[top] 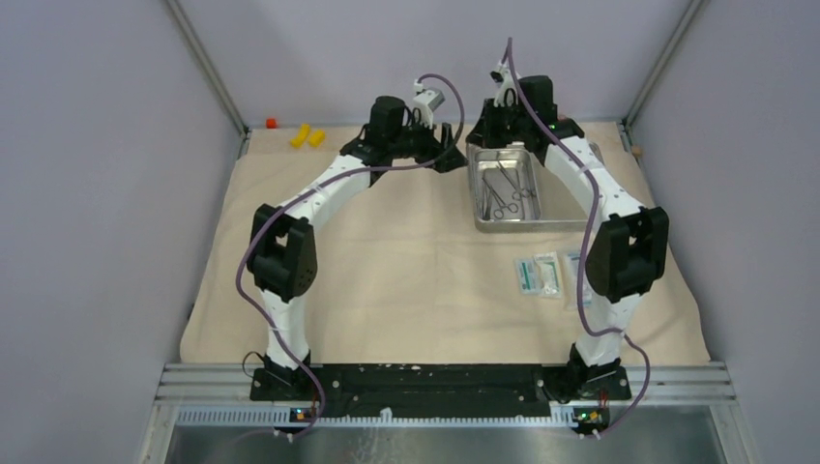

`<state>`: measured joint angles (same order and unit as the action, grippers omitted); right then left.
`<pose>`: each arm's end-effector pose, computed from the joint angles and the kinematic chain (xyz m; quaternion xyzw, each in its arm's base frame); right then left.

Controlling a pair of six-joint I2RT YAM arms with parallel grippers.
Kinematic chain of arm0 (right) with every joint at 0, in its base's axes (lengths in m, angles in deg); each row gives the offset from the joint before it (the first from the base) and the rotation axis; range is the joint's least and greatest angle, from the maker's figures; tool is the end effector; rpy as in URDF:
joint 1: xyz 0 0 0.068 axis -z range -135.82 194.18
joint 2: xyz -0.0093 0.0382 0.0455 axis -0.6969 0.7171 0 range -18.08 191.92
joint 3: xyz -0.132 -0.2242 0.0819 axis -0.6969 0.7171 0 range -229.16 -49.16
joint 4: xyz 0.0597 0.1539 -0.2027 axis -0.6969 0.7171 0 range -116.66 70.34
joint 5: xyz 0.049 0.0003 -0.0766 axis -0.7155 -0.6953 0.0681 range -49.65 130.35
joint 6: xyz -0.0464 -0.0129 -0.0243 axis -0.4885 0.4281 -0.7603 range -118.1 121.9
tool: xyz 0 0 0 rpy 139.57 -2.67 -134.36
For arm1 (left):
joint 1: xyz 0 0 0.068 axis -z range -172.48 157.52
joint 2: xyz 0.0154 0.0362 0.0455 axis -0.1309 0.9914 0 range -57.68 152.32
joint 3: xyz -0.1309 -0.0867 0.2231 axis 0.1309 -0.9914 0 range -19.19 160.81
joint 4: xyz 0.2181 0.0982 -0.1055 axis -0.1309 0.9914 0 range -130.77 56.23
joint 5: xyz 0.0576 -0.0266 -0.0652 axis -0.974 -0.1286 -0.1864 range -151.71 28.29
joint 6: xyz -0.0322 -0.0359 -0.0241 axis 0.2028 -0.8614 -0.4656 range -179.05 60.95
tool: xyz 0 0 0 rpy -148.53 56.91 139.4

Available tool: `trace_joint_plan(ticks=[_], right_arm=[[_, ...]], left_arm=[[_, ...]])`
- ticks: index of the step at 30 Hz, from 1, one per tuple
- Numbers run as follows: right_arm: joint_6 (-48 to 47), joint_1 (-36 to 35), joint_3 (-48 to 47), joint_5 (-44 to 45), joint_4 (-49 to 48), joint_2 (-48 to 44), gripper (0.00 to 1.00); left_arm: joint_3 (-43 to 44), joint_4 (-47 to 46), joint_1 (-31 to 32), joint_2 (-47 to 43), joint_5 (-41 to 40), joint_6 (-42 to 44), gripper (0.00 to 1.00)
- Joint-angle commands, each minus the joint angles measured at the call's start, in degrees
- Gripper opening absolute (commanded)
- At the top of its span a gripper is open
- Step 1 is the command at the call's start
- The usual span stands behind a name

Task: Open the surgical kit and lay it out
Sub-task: Place the medical item in the surgical kit.

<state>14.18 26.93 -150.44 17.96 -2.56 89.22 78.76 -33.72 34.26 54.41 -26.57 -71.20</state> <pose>0.4170 0.1436 0.3458 -0.1337 0.8451 0.2874 0.4305 0.4084 -0.2288 0.3192 0.2691 0.7585 -0.4141 0.4251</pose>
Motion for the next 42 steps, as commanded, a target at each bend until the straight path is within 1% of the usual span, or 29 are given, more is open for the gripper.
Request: trace_joint_plan(ticks=[1,7,13,17,21,28,34,36,38,39,41,42], right_arm=[[6.8,-0.6,2.0,-4.8,-6.1,-4.7,0.0],[7.8,-0.8,3.3,-5.2,-7.0,-5.0,0.0],[7.8,-0.7,3.7,-5.1,-7.3,-4.6,0.0],[7.7,-0.7,4.1,-5.1,-7.4,-4.2,0.0],[7.4,-0.7,4.0,-4.9,-7.3,-3.8,0.0],[7.2,-0.8,4.0,-4.9,-7.3,-3.3,0.0],[6.9,-0.8,4.2,-5.0,-7.3,-3.3,0.0],[6.5,-0.9,4.2,-5.4,-7.4,-3.3,0.0],[5.6,-1.3,4.2,-6.1,-7.5,-3.6,0.0],[5.1,-1.4,4.3,-6.8,-7.7,-3.9,0.0],[4.2,-1.6,5.1,-8.0,-8.5,-4.7,0.0],[3.7,-1.7,5.6,-8.8,-8.9,-5.2,0.03]], left_arm=[[4.6,-3.7,0.9,2.6,-0.3,-4.4,0.81],[5.4,-6.1,1.4,5.5,2.4,-8.3,0.7],[6.3,-6.4,1.5,7.0,3.3,-9.4,0.53],[6.4,-6.6,1.5,7.0,3.8,-9.4,0.45],[6.2,-6.6,1.5,6.8,3.9,-9.4,0.43],[6.3,-6.6,1.5,6.9,4.1,-9.4,0.36],[6.3,-6.6,1.4,7.2,4.1,-9.5,0.21],[6.3,-6.5,1.5,7.3,4.0,-9.4,0.13],[6.2,-6.2,1.4,7.0,4.2,-9.2,0.02],[5.8,-6.0,1.3,6.7,4.4,-9.2,0.0],[4.2,-6.1,0.9,5.6,5.2,-9.2,0.0],[2.9,-6.2,0.6,4.6,5.6,-9.0,0.0]])
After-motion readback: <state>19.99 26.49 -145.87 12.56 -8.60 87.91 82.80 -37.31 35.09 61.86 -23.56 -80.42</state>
